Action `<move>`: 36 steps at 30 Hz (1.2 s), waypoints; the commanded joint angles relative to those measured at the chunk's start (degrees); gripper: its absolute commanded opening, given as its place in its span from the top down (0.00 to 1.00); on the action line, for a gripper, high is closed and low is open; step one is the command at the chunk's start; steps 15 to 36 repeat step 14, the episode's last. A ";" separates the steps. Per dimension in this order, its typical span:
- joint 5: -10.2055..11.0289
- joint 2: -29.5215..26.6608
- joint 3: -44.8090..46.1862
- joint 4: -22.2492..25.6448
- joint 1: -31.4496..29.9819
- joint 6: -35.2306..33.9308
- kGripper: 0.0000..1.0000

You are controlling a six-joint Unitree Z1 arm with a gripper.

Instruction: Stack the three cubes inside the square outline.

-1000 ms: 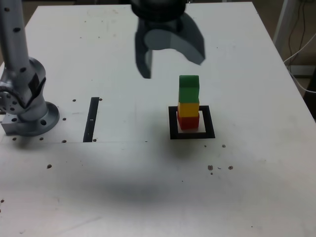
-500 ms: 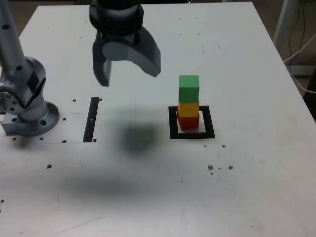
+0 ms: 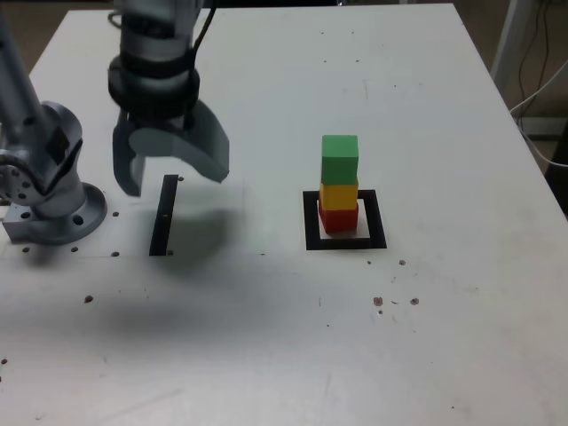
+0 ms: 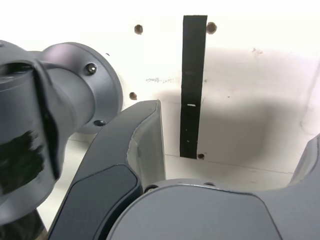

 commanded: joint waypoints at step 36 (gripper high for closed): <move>-1.56 -4.53 5.03 -4.66 0.03 1.05 0.00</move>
